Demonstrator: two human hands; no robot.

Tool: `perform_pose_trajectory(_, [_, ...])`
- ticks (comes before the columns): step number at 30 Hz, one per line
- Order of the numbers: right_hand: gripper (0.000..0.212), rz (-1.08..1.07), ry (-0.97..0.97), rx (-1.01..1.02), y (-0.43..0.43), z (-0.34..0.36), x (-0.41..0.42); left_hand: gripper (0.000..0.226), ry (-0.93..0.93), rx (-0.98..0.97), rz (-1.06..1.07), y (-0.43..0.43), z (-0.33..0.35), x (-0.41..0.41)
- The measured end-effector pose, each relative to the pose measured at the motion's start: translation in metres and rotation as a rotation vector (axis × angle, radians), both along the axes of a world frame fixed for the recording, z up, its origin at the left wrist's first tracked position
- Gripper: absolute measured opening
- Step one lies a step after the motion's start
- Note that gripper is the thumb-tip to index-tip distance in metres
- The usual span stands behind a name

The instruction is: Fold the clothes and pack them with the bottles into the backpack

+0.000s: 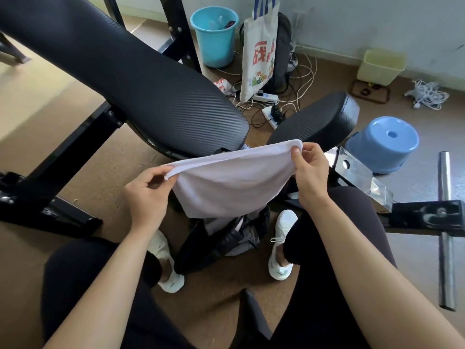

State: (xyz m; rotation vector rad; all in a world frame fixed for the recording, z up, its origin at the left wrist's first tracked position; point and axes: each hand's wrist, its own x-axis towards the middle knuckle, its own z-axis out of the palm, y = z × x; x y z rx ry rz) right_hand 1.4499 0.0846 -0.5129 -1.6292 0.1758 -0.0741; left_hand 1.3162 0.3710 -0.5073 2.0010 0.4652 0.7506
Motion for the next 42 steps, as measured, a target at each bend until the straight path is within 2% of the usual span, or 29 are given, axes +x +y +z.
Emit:
perform_pose_trajectory(2, [0.009,0.023,-0.024,-0.049,0.003,-0.002,-0.002,0.023,-0.014,-0.04,0.05,0.004,0.009,0.001])
perform_pose_trajectory(4, [0.012,0.061,-0.043,-0.13,0.006,-0.004,-0.003,0.036,0.066,-0.073,0.086,0.011,0.002,0.001])
perform_pose_trajectory(5, [0.013,0.081,-0.041,-0.171,0.008,-0.005,-0.004,0.036,0.13,-0.077,0.094,0.015,-0.006,0.001])
perform_pose_trajectory(7, [0.013,0.109,-0.027,-0.225,0.012,-0.008,-0.005,0.019,0.203,-0.125,0.11,0.018,-0.02,-0.001])
perform_pose_trajectory(11, [0.015,0.119,-0.066,-0.287,0.015,-0.01,-0.006,0.004,0.148,-0.18,0.194,0.011,-0.021,0.001])
perform_pose_trajectory(15, [0.016,0.118,-0.036,-0.305,0.018,-0.011,-0.007,0.024,0.199,-0.197,0.183,0.013,-0.025,0.002])
perform_pose_trajectory(18, [0.018,0.141,-0.029,-0.256,0.025,-0.008,-0.013,0.036,0.201,-0.283,0.173,0.009,-0.027,0.002])
perform_pose_trajectory(22, [0.019,0.257,-0.008,-0.124,0.034,0.0,-0.027,0.034,0.146,-0.368,0.08,-0.01,-0.018,0.0])
perform_pose_trajectory(25, [0.023,0.382,0.016,-0.013,0.042,0.007,-0.039,0.03,0.113,-0.433,-0.064,-0.027,-0.01,-0.004])
perform_pose_trajectory(28, [0.023,0.524,0.019,0.057,0.051,0.011,-0.053,0.024,0.116,-0.402,-0.229,-0.045,-0.004,-0.008])
perform_pose_trajectory(31, [0.018,0.668,-0.006,0.028,0.059,0.01,-0.066,0.013,0.14,-0.359,-0.363,-0.06,-0.005,-0.01])
perform_pose_trajectory(34, [0.003,0.763,0.025,0.049,0.063,0.012,-0.072,0.011,0.164,-0.331,-0.398,-0.065,-0.008,-0.01])
perform_pose_trajectory(35, [0.013,0.768,0.049,0.056,0.063,0.012,-0.071,0.011,0.171,-0.325,-0.402,-0.064,-0.009,-0.01])
perform_pose_trajectory(37, [0.024,0.768,0.071,0.059,0.062,0.011,-0.07,0.015,0.175,-0.345,-0.444,-0.062,-0.012,-0.011])
perform_pose_trajectory(39, [0.021,0.753,0.032,0.014,0.061,0.01,-0.069,0.029,0.184,-0.342,-0.48,-0.062,-0.015,-0.013])
perform_pose_trajectory(42, [0.02,0.754,-0.08,-0.124,0.061,0.006,-0.067,0.043,0.206,-0.234,-0.456,-0.065,-0.018,-0.012])
